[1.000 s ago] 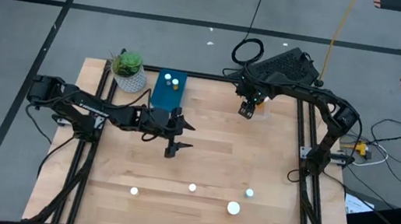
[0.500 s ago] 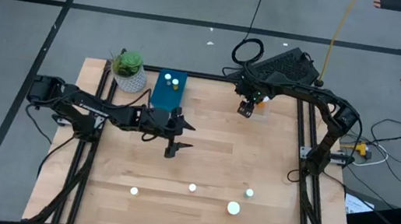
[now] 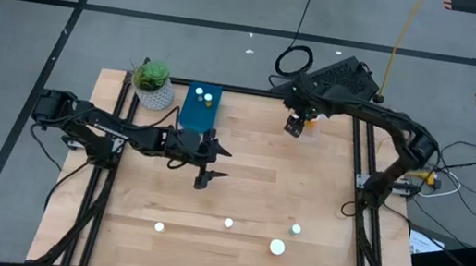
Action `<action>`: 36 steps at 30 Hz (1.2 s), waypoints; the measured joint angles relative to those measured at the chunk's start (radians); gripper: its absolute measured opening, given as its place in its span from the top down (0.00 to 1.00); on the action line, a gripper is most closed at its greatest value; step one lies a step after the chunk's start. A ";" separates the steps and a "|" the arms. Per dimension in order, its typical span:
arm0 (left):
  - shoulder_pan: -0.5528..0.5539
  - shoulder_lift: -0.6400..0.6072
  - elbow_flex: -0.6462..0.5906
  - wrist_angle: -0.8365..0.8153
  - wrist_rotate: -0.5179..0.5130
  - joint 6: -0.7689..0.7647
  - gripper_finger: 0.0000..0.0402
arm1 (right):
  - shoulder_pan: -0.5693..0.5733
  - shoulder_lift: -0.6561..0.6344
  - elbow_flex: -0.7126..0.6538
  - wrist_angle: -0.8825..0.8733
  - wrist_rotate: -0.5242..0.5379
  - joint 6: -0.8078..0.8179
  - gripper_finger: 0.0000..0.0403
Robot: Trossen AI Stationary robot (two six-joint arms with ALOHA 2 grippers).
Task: Pick and place medicine bottles into bin by pill shape (circle, oval)
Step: Put the pink bottled tablets into the blue bin
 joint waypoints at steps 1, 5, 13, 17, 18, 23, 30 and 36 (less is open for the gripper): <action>0.000 0.000 0.000 0.000 0.000 0.000 0.26 | 0.008 -0.027 0.000 -0.011 0.000 0.016 0.37; -0.013 0.000 0.000 -0.034 -0.001 0.000 0.26 | 0.059 -0.160 -0.010 -0.024 -0.002 0.114 0.37; -0.117 0.000 0.000 -0.077 -0.002 0.014 0.26 | 0.319 -0.470 -0.194 0.090 0.094 0.300 0.37; -0.161 0.000 0.000 -0.087 -0.002 -0.035 0.26 | 0.462 -0.579 -0.304 0.164 0.173 0.345 0.37; -0.170 0.000 0.000 -0.091 -0.003 -0.055 0.26 | 0.492 -0.603 -0.328 0.183 0.187 0.353 0.37; -0.239 0.000 0.085 -0.271 -0.019 -0.137 0.26 | 0.582 -0.674 -0.428 0.274 0.205 0.367 0.37; -0.329 0.033 0.305 -0.557 -0.113 -0.138 0.26 | 0.609 -0.696 -0.477 0.348 0.201 0.342 0.37; -0.345 0.107 0.416 -0.698 -0.121 -0.075 0.26 | 0.628 -0.698 -0.477 0.345 0.200 0.326 0.37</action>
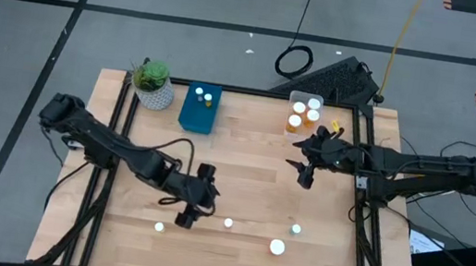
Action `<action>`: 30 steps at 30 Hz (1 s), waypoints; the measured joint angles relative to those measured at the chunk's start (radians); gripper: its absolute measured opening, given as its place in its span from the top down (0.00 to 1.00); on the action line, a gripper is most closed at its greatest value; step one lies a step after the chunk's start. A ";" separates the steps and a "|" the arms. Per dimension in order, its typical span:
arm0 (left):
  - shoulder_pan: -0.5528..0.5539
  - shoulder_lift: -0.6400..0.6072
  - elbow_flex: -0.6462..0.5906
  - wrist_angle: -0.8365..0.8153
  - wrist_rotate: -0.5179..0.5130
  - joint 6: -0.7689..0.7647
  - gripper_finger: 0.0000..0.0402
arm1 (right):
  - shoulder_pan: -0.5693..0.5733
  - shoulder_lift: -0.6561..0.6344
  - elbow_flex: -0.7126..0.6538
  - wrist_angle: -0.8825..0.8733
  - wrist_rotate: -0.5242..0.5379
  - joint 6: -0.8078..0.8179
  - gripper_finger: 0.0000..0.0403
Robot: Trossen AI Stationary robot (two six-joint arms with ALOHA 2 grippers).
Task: Pick and place medicine bottles into bin by pill shape (circle, oval)
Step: Put the pink bottled tablets into the blue bin
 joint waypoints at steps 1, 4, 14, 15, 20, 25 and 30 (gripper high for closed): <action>0.002 0.022 0.024 -0.010 0.015 0.013 0.26 | 0.002 0.000 0.000 0.000 0.000 -0.006 0.37; 0.006 0.101 0.091 -0.053 0.073 0.052 0.26 | 0.009 0.000 0.000 -0.002 0.000 -0.012 0.37; 0.006 0.336 0.298 -0.163 0.106 0.137 0.26 | 0.009 0.000 0.000 -0.026 0.000 -0.036 0.37; 0.006 0.349 0.312 -0.160 0.106 0.140 0.26 | 0.009 0.000 0.000 -0.032 0.000 -0.040 0.37; 0.005 0.396 0.344 -0.164 0.100 0.144 0.26 | 0.009 0.000 0.000 -0.037 0.000 -0.046 0.37; 0.006 0.410 0.344 -0.145 0.097 0.145 0.26 | 0.009 0.000 0.000 -0.041 0.000 -0.046 0.37; 0.007 0.428 0.345 -0.139 0.088 0.149 0.26 | 0.009 0.000 0.000 -0.044 0.000 -0.046 0.37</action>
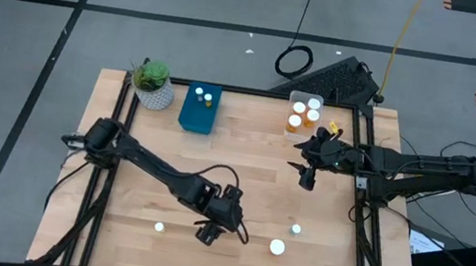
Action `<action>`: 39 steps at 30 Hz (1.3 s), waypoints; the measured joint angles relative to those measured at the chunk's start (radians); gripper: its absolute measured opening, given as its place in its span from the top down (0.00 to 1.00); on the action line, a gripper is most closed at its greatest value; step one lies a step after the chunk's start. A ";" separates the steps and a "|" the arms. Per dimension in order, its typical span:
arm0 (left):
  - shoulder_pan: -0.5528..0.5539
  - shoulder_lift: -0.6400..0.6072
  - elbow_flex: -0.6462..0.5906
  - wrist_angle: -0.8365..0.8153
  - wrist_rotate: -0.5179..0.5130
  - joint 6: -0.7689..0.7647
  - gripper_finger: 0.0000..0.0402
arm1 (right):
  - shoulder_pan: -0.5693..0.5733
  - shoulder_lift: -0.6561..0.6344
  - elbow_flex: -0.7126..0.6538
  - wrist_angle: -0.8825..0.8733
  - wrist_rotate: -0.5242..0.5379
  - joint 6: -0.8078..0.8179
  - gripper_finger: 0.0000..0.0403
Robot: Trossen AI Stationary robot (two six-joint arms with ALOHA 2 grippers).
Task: Pick and place medicine bottles into bin by pill shape (circle, oval)
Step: Put the pink bottled tablets into the blue bin
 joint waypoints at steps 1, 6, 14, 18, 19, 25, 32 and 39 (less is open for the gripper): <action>0.000 0.004 0.000 -0.007 -0.003 0.000 0.26 | 0.000 0.000 0.000 0.001 0.000 0.000 0.37; -0.002 0.016 -0.001 -0.006 -0.011 0.000 0.27 | 0.000 0.000 0.000 0.000 0.000 0.010 0.37; -0.004 0.019 -0.002 -0.005 -0.011 -0.001 0.43 | 0.000 0.000 0.000 0.001 0.000 0.011 0.37; -0.004 0.019 -0.002 -0.007 -0.011 0.000 0.51 | 0.000 0.000 0.000 0.001 0.000 0.011 0.37; -0.004 0.019 -0.002 -0.007 -0.011 0.000 0.52 | 0.000 0.000 0.000 0.001 0.000 0.011 0.37; -0.004 0.021 -0.002 -0.008 -0.011 0.008 0.54 | 0.000 0.000 0.000 0.001 0.000 0.011 0.37; -0.004 0.030 -0.003 0.000 -0.018 0.022 0.54 | 0.000 0.000 0.001 0.001 -0.001 0.011 0.37; -0.004 0.031 -0.003 -0.001 -0.018 0.027 0.54 | 0.000 0.000 0.001 0.001 -0.001 0.011 0.37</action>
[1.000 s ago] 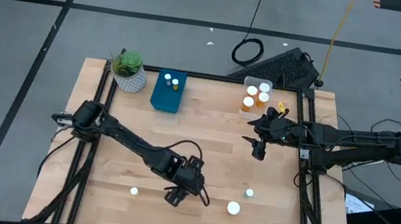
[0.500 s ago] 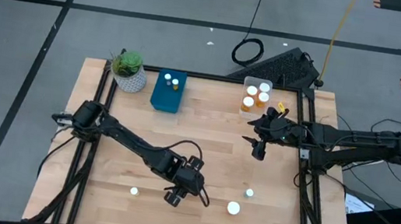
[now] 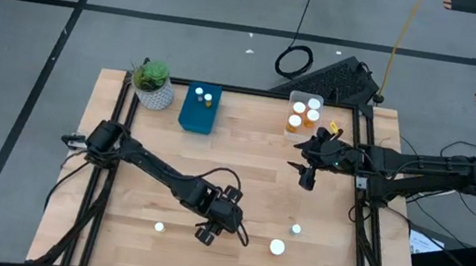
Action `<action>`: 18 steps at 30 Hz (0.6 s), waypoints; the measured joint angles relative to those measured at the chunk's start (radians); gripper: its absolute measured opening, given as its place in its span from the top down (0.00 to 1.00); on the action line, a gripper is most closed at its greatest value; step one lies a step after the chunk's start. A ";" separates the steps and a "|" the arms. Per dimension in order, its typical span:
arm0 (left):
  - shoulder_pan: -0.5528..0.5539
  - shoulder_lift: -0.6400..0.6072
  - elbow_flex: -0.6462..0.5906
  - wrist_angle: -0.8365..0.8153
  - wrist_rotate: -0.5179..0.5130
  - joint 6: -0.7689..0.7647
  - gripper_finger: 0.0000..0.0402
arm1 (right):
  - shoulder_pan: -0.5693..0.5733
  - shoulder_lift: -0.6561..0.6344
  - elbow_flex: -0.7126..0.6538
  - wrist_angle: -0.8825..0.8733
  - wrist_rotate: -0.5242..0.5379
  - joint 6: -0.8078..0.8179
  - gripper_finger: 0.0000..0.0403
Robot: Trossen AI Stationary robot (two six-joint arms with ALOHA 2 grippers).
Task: Pick and place medicine bottles into bin by pill shape (circle, oval)
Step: Put the pink bottled tablets into the blue bin
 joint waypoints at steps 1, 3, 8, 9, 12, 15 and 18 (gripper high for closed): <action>0.000 0.000 0.000 0.000 0.000 0.000 0.54 | 0.000 0.000 0.000 0.000 0.000 0.000 0.37; 0.000 0.000 0.000 0.001 0.000 0.001 0.54 | 0.000 0.000 0.000 0.000 0.000 0.000 0.37; 0.000 0.000 0.000 0.001 0.000 0.006 0.54 | 0.000 0.000 0.000 0.000 0.000 0.000 0.37; 0.000 0.000 0.000 0.001 0.000 0.006 0.54 | 0.000 0.000 0.000 0.000 0.000 0.000 0.37; 0.000 0.000 0.000 0.001 0.000 0.007 0.54 | 0.000 0.000 0.000 0.000 0.000 0.000 0.37; 0.000 0.000 0.000 0.001 0.000 0.007 0.54 | 0.000 0.000 0.000 0.000 0.000 0.000 0.37; 0.000 0.000 0.000 0.001 0.000 0.007 0.54 | 0.000 0.000 0.000 0.000 0.000 0.000 0.37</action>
